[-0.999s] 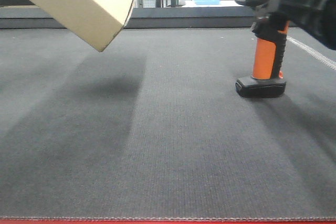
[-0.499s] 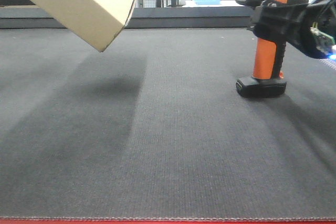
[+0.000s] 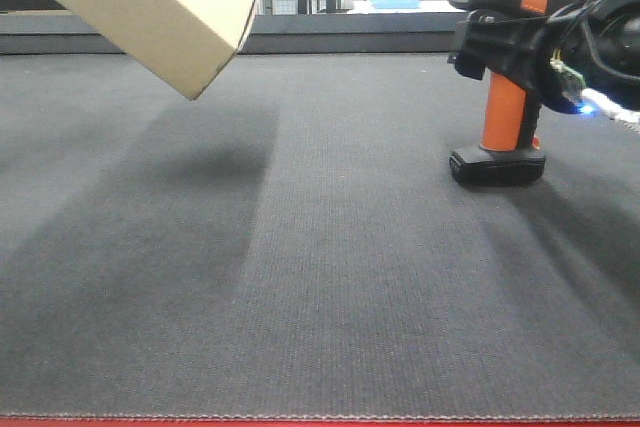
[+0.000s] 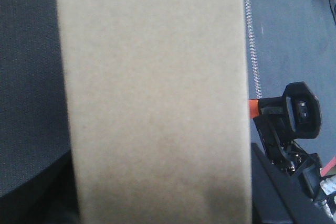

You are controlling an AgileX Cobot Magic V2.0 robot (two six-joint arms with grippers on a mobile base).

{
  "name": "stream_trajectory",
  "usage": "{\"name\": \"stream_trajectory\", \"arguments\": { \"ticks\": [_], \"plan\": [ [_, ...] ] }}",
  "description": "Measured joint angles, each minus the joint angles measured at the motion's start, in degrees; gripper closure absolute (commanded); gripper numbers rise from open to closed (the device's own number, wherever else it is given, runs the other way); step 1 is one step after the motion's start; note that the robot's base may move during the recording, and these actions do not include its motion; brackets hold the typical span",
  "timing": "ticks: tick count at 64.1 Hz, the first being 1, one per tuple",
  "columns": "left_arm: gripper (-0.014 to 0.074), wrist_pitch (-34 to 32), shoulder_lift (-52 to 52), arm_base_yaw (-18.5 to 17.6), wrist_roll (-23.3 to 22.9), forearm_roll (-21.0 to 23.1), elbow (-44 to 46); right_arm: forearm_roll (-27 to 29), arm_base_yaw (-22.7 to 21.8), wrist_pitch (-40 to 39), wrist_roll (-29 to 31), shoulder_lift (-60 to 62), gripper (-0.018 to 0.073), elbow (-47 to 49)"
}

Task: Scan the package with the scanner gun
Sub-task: 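Lift the orange scanner gun with the right gripper toward the box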

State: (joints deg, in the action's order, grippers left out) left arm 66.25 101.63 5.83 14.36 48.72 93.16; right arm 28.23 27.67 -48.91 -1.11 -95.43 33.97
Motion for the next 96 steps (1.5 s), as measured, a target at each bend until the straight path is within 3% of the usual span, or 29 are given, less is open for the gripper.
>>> {"name": "stream_trajectory", "arguments": {
  "ticks": [33,43,62,71,82,90,96],
  "plan": [
    [0.0708,0.00,0.00,0.00,0.00,-0.55,0.00,0.11,-0.78,-0.34,1.54,-1.20,0.0010,1.66],
    [0.0708,0.00,0.00,0.00,0.00,-0.55,0.00,0.11,-0.87,-0.34,1.68,-1.31,0.0194,1.66],
    [0.0708,0.00,0.00,0.00,0.00,-0.75,0.00,0.21,-1.11,-0.68,2.12,-1.31,0.0728,1.66],
    [0.0708,0.00,0.00,0.00,0.00,-0.75,0.00,0.21,-1.11,-0.72,2.91,-1.31,0.0713,1.66],
    [0.0708,1.03,0.00,0.00,0.00,-1.93,0.00,0.21,-1.11,1.00,8.24,0.40,0.0713,1.66],
    [0.0708,2.77,0.00,0.00,0.00,-3.97,-0.02,0.33,-1.11,2.16,14.60,3.84,0.0713,1.77],
    [0.0708,3.36,0.00,0.00,0.00,-5.91,-0.02,1.27,-1.11,4.61,22.89,6.72,0.0713,3.23]
  ]
}}
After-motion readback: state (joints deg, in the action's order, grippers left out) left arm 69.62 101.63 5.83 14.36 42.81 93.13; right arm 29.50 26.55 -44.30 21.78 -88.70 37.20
